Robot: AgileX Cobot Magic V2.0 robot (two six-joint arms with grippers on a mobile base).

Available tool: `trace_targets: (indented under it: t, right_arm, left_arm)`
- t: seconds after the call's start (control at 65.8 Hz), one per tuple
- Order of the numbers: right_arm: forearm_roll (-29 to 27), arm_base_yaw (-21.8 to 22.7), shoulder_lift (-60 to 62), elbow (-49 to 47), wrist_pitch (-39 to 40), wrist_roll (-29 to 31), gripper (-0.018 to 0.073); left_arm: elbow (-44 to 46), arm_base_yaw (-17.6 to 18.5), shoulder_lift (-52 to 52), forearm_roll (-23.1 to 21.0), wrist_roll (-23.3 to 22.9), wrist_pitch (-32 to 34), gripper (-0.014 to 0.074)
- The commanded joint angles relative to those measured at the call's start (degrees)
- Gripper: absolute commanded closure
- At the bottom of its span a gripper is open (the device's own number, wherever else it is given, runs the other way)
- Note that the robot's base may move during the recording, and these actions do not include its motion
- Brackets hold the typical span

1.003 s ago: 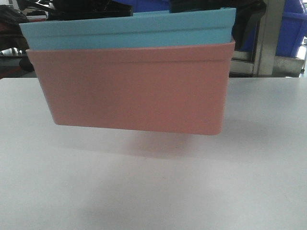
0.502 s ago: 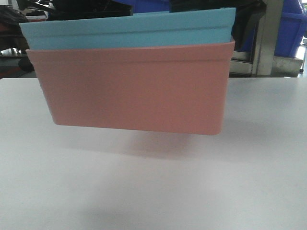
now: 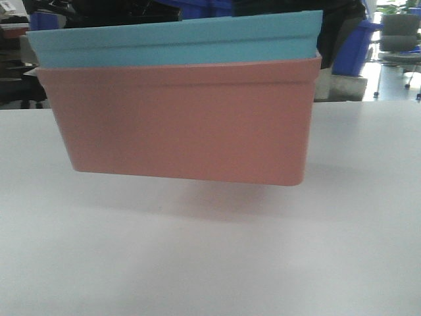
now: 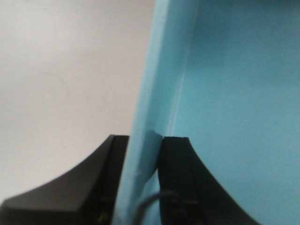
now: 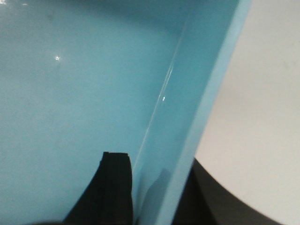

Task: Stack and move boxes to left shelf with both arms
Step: 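Hold the lifted stack steady with both grippers while the base turns, then hold the stack with both grippers while driving along the aisle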

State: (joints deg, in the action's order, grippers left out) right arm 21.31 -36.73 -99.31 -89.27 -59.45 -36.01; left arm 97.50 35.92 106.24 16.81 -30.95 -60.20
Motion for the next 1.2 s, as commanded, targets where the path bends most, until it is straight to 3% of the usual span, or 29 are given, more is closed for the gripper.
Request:
trace_targets:
  t: [0.0,1.186]
  right_arm:
    - [-3.24,-1.81,2.36,-2.58,11.63,-2.0,0.0503]
    - [-3.24,-1.81,2.36,-2.58,11.63,-2.0,0.0503]
  left_arm:
    - [2.69,3.27,-3.46,-6.72,-1.51,9.38,0.0599]
    - [2.69,3.27,-3.46,-6.72,-1.51,9.38,0.0599]
